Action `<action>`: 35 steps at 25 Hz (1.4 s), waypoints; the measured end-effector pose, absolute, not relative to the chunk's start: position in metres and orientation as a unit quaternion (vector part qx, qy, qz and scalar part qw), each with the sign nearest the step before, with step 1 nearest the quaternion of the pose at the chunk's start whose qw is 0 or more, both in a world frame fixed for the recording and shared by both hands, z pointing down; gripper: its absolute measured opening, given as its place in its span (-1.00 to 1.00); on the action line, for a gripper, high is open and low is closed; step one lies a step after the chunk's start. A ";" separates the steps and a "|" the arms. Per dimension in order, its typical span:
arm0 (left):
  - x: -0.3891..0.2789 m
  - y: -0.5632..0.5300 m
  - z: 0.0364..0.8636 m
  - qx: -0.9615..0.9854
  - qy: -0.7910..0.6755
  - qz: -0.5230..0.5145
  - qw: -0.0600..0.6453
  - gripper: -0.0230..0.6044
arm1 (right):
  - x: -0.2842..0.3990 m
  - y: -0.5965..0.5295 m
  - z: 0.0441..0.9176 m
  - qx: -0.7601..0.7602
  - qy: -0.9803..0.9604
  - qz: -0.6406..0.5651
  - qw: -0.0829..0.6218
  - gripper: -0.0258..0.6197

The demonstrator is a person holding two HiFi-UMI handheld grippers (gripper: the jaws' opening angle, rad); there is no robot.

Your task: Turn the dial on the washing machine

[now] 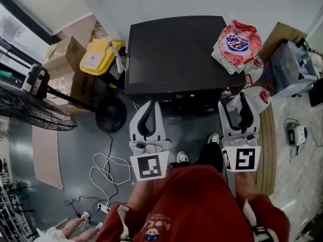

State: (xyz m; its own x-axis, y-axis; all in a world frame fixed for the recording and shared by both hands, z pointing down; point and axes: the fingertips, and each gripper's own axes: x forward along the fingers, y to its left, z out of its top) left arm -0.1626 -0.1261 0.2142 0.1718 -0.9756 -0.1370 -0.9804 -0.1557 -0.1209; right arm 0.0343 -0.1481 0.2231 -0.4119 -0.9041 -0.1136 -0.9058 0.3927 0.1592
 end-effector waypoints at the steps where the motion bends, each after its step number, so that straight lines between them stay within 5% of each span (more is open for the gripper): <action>1: -0.163 -0.125 0.214 -0.760 0.644 0.014 0.090 -0.90 | 0.035 -0.148 0.223 -0.544 0.833 0.096 0.007 -0.16; 11: -0.167 -0.118 0.221 -0.760 0.645 0.011 0.082 -0.90 | 0.044 -0.141 0.223 -0.544 0.835 0.066 0.047 -0.90; 35: -0.174 -0.108 0.237 -0.760 0.646 0.009 0.066 -0.90 | 0.046 -0.137 0.246 -0.558 0.828 0.063 0.005 -0.90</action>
State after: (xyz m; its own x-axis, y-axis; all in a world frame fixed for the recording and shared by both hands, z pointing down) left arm -0.1736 -0.1084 0.2369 0.1640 -0.9814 -0.0995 -0.9839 -0.1555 -0.0880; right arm 0.0460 -0.1372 0.2463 -0.3779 -0.9225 -0.0790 -0.9237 0.3699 0.0994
